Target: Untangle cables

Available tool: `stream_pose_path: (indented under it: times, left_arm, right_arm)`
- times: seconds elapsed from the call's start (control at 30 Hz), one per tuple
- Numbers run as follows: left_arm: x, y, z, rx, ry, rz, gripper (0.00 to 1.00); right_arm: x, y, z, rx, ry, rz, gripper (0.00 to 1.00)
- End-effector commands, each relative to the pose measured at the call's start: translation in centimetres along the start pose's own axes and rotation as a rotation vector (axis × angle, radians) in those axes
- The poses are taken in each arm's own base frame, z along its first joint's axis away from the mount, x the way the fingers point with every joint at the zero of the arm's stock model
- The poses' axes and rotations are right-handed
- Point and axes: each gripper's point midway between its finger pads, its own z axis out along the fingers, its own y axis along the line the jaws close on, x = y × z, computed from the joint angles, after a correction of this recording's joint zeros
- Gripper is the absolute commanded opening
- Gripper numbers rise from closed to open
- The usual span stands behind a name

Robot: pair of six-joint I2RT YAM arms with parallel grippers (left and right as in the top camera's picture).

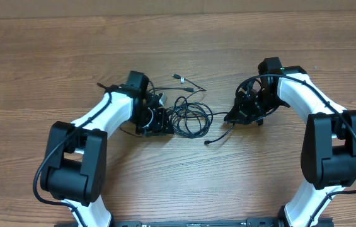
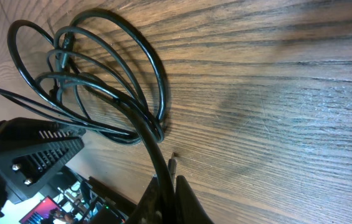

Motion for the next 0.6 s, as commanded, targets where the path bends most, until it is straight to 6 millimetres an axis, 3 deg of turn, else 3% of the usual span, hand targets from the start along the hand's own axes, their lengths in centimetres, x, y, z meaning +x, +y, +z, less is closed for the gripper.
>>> stream_pose_path:
  times: [0.0, 0.23, 0.57]
  left_arm:
    - [0.0, -0.2, 1.1, -0.063, -0.024, -0.067, 0.33]
    - [-0.7, -2.3, 2.9, -0.054, -0.080, -0.012, 0.40]
    - [0.3, 0.1, 4.2, -0.209, -0.102, -0.017, 0.46]
  right_arm:
    - [0.1, 0.3, -0.5, 0.004, -0.018, -0.014, 0.04]
    - [0.8, 1.0, 0.3, 0.014, 0.003, -0.040, 0.04]
    - [1.8, 2.0, 1.4, 0.028, 0.031, -0.081, 0.04]
